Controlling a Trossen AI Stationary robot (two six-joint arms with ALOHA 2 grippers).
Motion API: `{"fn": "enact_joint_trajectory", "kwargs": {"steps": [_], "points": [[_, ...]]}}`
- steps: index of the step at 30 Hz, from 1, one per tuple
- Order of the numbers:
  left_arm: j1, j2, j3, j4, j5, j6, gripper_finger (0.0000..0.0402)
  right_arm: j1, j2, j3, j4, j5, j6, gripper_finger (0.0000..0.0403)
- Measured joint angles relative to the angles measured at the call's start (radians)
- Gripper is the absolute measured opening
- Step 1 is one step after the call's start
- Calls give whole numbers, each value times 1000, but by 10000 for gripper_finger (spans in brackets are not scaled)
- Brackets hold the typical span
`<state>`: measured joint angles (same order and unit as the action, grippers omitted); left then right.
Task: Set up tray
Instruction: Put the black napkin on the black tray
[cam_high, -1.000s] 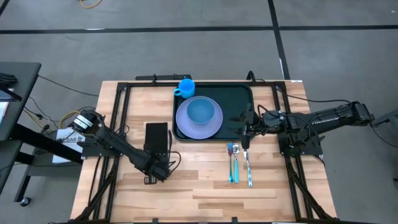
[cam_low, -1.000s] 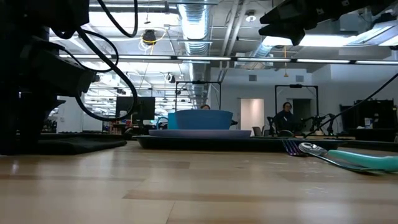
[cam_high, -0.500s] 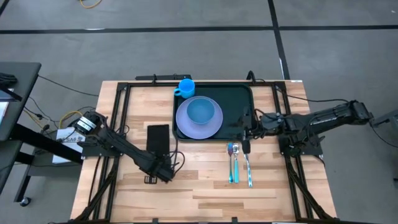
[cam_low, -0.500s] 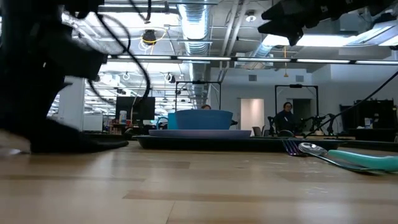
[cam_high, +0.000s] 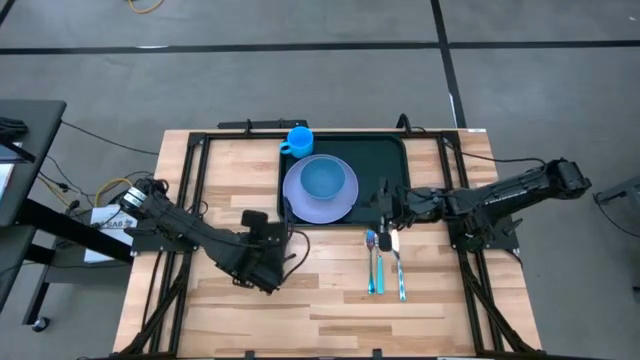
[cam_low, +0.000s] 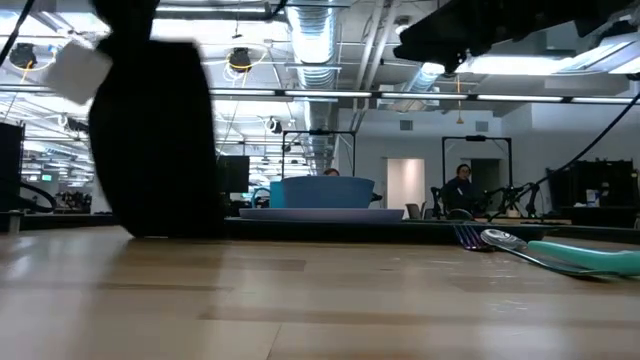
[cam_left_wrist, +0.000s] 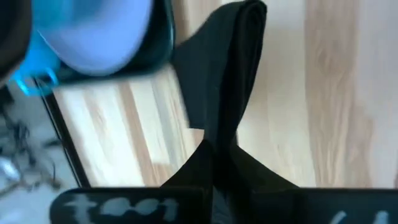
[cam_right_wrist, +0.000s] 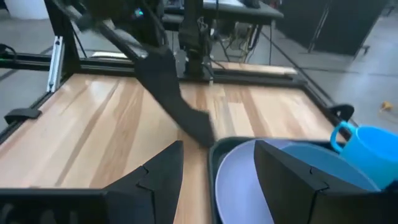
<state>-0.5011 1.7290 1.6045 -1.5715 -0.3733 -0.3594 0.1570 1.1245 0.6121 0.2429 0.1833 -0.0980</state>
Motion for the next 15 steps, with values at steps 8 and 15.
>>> {"fn": "enact_joint_trajectory", "kwargs": {"steps": [8,15], "points": [[40,-10,230,0,11,160,1,0,114,0,82,-2,-44,188],[132,-10,325,0,86,239,0,21,209,89,164,-33,-61,188]]}}
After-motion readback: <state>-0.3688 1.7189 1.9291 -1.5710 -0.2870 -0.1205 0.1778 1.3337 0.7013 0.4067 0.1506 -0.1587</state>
